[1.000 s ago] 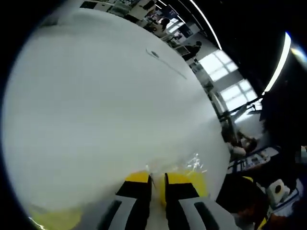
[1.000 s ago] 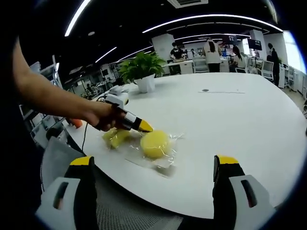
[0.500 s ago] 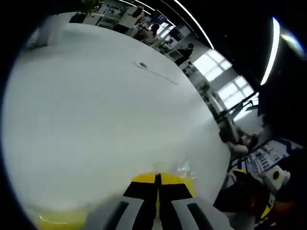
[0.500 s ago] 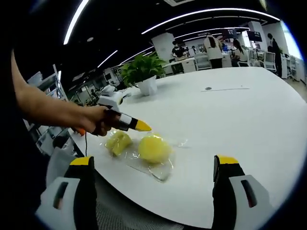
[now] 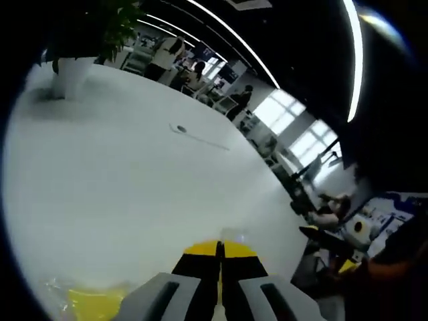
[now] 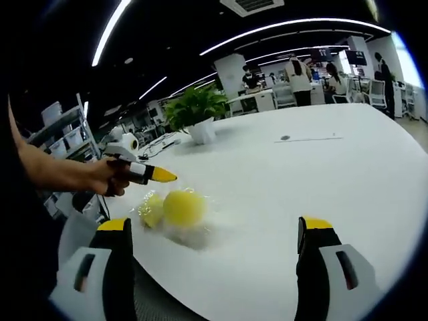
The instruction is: Compare the silicone blocks by pressing each to a similar depth, holding the contact briefly, and releasing to observe deformation and rebound differences across the visible hardness samples.
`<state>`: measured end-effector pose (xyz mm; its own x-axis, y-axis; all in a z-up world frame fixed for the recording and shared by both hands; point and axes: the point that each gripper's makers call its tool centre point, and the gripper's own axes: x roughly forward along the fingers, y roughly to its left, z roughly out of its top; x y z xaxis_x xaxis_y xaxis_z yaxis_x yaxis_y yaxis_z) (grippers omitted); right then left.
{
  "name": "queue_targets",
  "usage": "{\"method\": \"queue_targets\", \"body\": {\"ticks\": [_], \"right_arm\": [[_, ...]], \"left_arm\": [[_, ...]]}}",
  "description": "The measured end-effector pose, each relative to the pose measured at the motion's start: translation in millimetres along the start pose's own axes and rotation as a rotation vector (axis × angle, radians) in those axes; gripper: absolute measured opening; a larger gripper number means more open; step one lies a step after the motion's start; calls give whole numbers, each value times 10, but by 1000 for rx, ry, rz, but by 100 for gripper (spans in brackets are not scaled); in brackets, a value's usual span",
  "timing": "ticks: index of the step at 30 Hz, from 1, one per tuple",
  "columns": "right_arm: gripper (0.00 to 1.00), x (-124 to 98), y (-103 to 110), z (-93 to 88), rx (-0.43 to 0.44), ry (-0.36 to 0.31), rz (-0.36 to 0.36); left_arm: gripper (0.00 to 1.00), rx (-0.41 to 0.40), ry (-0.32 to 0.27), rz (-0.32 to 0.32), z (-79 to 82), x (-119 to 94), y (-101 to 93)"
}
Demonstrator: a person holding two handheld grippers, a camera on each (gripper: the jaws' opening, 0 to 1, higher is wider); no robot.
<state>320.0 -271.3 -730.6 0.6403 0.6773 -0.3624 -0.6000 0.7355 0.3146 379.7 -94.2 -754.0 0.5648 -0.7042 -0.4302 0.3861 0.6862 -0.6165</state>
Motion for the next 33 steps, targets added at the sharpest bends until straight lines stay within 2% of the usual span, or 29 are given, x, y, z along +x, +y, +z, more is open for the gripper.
{"method": "queue_targets", "body": {"ticks": [5, 7, 9, 12, 15, 20, 25, 29, 33], "right_arm": [[96, -14, -99, 66, 36, -32, 10], [96, -22, -113, 67, 34, -28, 7], [96, -20, -106, 77, 31, -30, 21], [96, -14, -93, 74, 3, -17, 32], [96, -8, -89, 110, 23, -49, 35], [96, -43, -187, 87, 37, -56, 26], [96, -169, -189, 173, -1, -55, 24], [96, -115, -137, 139, 4, -48, 29], [96, -35, 8, 169, -10, -61, 42]], "left_arm": [[0, 114, -27, -4, 72, -80, -145], [0, 109, -30, -9, 70, -127, -200], [0, 161, -36, 4, 70, -170, -227], [0, 160, -50, 20, 83, -199, -196], [0, 128, -59, 30, 100, -240, -170], [0, 175, -82, 28, 182, -323, -305], [0, 215, -54, 38, 262, -363, -332], [0, 248, -60, 14, 367, -367, -394], [0, 276, -76, -31, 488, -365, -512]]}}
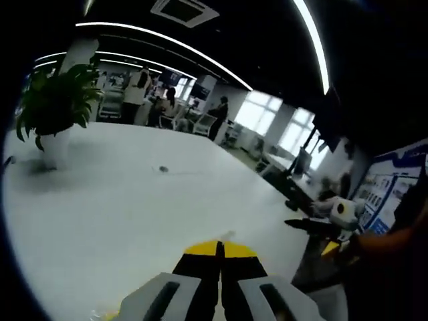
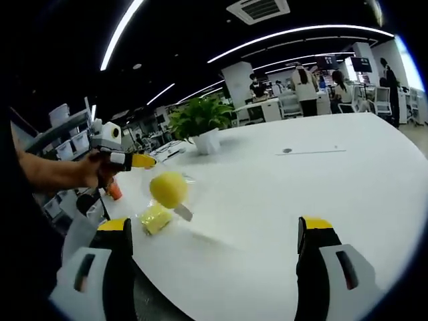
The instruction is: Compare the silicone blocks by pressing each to a similar depth, holding the contact briefly, and releasing to observe deformation and rebound differences across the visible hardness samples.
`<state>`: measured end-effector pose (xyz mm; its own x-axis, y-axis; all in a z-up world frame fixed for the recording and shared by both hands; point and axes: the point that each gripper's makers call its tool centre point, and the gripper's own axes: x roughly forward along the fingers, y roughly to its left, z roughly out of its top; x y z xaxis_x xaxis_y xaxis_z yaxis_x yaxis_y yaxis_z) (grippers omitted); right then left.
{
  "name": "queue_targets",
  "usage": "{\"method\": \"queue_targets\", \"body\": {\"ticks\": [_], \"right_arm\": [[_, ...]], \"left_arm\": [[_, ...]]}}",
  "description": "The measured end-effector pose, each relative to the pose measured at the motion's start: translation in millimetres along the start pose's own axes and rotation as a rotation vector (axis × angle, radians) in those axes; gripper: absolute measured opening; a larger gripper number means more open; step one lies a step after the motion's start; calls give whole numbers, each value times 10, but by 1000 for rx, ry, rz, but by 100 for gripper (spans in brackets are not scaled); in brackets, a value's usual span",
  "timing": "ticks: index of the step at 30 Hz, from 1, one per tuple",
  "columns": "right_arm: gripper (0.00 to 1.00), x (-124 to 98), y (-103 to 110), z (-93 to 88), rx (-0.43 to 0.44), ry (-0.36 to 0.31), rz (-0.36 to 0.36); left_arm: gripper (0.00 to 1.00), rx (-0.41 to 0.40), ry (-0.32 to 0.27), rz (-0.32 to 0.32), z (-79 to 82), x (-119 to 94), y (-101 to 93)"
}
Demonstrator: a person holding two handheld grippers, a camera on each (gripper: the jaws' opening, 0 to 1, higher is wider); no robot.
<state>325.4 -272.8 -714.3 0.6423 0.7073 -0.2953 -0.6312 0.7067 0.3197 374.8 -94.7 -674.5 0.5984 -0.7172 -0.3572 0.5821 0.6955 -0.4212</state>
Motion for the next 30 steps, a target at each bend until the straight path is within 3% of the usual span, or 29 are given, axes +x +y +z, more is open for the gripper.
{"method": "queue_targets", "body": {"ticks": [5, 10, 14, 18, 21, 30], "right_arm": [[96, 93, 121, 62, -18, -3, 23], [96, 167, 281, 296, -91, -33, 81], [96, 199, 323, 468, -94, -67, 96], [96, 206, 336, 578, -131, -95, 89], [96, 219, 300, 603, -89, -99, 94], [96, 247, 217, 525, -93, -71, 80]], "left_arm": [[0, 30, -27, -62, 262, -34, -139], [0, 115, -106, -190, 635, -104, -500], [0, 127, -148, -214, 823, -169, -669], [0, 139, -159, -237, 856, -146, -780], [0, 134, -145, -238, 805, -93, -782], [0, 132, -149, -234, 761, -128, -791]]}}
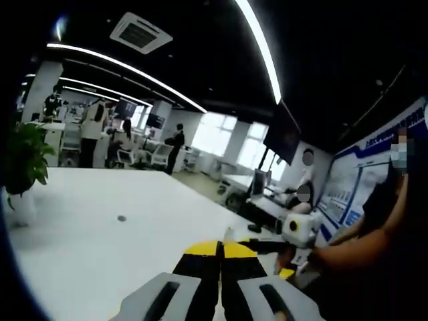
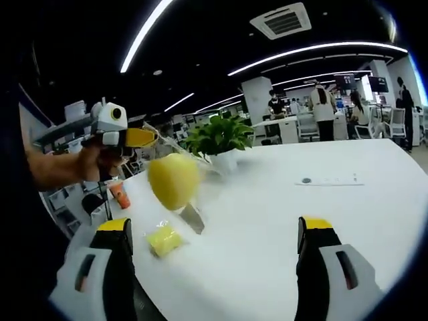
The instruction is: Compare the silicone blocks by pressing each to a similar depth, holding the contact briefly, and releasing to observe deformation and rebound differences across the visible hardness samples.
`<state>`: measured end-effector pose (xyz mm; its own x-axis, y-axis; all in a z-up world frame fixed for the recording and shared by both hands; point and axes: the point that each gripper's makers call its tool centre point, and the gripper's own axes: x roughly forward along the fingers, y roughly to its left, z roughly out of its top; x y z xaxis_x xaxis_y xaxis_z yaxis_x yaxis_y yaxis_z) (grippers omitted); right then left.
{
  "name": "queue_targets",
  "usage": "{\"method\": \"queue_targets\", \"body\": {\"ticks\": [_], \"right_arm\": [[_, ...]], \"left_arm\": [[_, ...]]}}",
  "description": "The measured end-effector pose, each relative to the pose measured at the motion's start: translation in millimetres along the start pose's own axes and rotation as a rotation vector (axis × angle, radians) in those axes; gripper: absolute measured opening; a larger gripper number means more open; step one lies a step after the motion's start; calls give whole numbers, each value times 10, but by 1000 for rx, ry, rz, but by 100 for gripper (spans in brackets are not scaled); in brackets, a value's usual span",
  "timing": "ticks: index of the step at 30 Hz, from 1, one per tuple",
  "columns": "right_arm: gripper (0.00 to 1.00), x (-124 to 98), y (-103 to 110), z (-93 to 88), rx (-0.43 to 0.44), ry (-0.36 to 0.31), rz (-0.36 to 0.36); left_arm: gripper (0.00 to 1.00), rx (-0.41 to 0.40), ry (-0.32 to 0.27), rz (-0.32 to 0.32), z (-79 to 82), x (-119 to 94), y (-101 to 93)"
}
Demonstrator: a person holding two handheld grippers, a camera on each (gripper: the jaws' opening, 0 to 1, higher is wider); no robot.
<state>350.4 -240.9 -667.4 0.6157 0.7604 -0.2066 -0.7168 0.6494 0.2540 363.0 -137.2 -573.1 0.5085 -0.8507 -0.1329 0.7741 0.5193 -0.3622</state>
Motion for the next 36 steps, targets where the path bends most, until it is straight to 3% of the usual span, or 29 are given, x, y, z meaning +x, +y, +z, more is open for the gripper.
{"method": "queue_targets", "body": {"ticks": [4, 7, 10, 17, 22, 25, 27, 31, 33, 36], "right_arm": [[96, -30, 15, 28, 14, 1, -10], [96, -1, 103, 121, 9, -15, 17], [96, 48, 179, 202, -24, -30, 37], [96, 169, 255, 342, -60, -70, 74], [96, 241, 361, 476, -95, -104, 125], [96, 266, 466, 542, -29, -98, 171], [96, 266, 513, 635, -43, -132, 183], [79, 234, 646, 719, -26, -158, 252], [67, 196, 719, 734, 50, -169, 319], [63, 179, 679, 754, 41, -191, 319]], "left_arm": [[0, 7, -34, -63, 186, -47, -128], [0, -12, -75, -64, 376, -97, -120], [0, 1, -94, -67, 466, -126, -139], [0, -3, -94, -72, 472, -154, -156], [0, -3, -83, -123, 445, -134, -372], [0, 9, -82, -150, 438, -108, -483], [0, 8, -79, -162, 430, -97, -541], [0, 4, -83, -185, 451, -102, -623], [0, -7, -86, -190, 451, -97, -628], [0, -6, -86, -191, 452, -95, -639]]}}
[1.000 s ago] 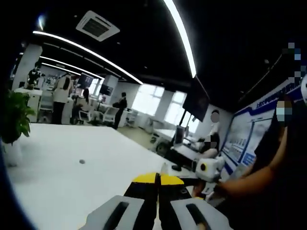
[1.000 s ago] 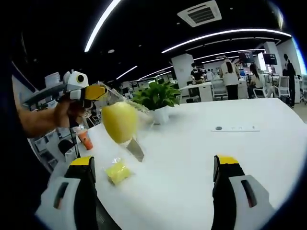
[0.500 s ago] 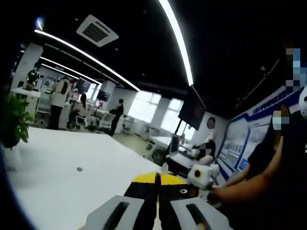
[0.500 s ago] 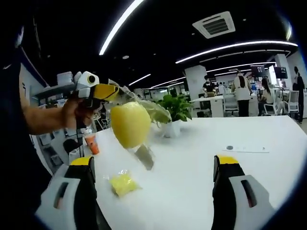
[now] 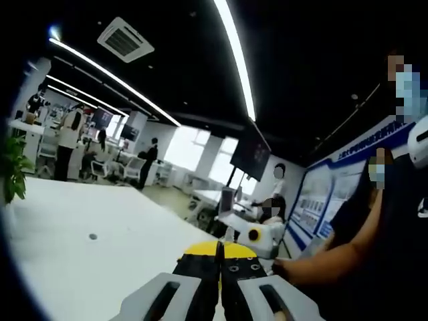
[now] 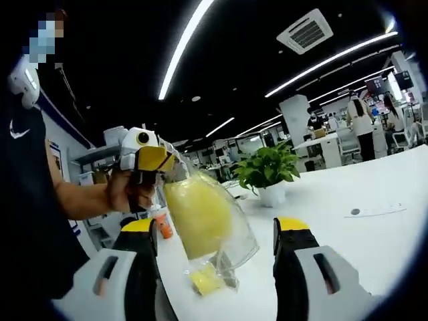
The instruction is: Compare the silicone blocks by pressing each to a similar depth, holding the contact briefly, and releasing to observe deformation and rebound differences across the visible hardness samples.
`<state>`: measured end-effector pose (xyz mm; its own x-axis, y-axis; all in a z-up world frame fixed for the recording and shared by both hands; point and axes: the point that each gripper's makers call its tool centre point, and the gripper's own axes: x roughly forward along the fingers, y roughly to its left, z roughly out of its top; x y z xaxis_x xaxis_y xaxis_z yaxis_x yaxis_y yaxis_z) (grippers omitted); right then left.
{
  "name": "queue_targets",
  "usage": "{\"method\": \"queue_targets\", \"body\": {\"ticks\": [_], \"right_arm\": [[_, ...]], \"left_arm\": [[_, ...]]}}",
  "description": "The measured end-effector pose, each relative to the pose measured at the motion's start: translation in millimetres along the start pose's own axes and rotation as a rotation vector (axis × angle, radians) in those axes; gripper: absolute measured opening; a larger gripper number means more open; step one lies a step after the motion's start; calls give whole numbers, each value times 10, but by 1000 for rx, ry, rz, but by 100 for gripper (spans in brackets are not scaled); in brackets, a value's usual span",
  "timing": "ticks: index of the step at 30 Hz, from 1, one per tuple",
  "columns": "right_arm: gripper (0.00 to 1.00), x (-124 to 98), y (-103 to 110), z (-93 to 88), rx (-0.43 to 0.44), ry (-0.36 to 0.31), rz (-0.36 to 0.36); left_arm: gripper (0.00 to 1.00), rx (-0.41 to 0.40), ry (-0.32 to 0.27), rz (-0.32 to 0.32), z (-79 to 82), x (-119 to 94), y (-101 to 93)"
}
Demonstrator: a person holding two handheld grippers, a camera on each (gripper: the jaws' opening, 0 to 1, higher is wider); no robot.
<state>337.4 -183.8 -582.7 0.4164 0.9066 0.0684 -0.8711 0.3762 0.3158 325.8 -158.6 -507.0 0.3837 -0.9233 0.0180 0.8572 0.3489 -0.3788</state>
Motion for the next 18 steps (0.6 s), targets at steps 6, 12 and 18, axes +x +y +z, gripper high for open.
{"method": "queue_targets", "body": {"ticks": [6, 12, 18], "right_arm": [[48, 14, 144, -15, -9, 13, 61], [32, 32, 198, -28, -20, 6, 82], [23, 19, 245, -60, -16, 28, 98]], "left_arm": [[0, -26, -5, -12, -24, 7, -22], [0, -28, -8, -18, -38, 20, -69], [0, -32, -22, -8, -39, -26, -46]]}}
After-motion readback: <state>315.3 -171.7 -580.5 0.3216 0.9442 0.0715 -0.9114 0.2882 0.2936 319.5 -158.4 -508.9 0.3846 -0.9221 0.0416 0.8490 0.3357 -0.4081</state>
